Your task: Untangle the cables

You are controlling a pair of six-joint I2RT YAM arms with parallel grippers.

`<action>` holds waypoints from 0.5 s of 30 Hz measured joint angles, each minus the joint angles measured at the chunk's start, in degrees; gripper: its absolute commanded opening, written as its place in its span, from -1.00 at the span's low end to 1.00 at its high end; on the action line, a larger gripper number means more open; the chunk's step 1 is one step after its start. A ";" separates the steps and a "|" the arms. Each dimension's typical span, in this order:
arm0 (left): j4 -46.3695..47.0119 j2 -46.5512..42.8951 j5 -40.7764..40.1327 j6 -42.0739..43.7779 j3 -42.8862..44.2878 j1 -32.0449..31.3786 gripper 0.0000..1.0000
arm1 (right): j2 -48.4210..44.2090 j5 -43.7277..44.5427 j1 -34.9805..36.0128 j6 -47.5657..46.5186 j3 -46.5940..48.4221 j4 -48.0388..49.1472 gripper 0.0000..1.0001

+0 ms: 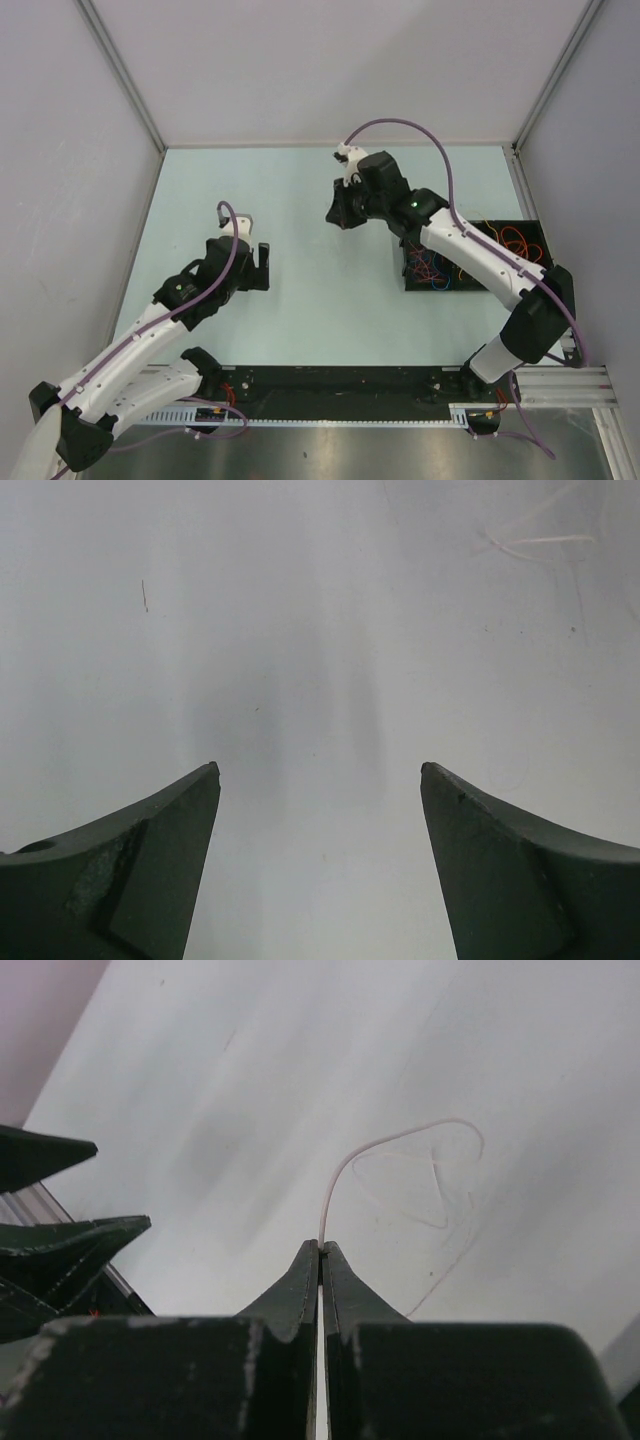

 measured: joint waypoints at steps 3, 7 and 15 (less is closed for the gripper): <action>0.02 -0.02 0.02 0.02 -0.11 0.00 0.74 | -0.15 0.00 -1.99 -0.02 2.86 -1.38 -1.00; 0.02 -0.26 0.31 0.31 -0.15 0.00 0.75 | -0.61 0.85 -4.94 -0.09 8.37 -4.11 -1.00; 0.48 -1.92 2.05 1.03 -0.35 0.04 0.99 | -3.41 1.90 -13.11 -0.02 17.68 -6.82 -1.00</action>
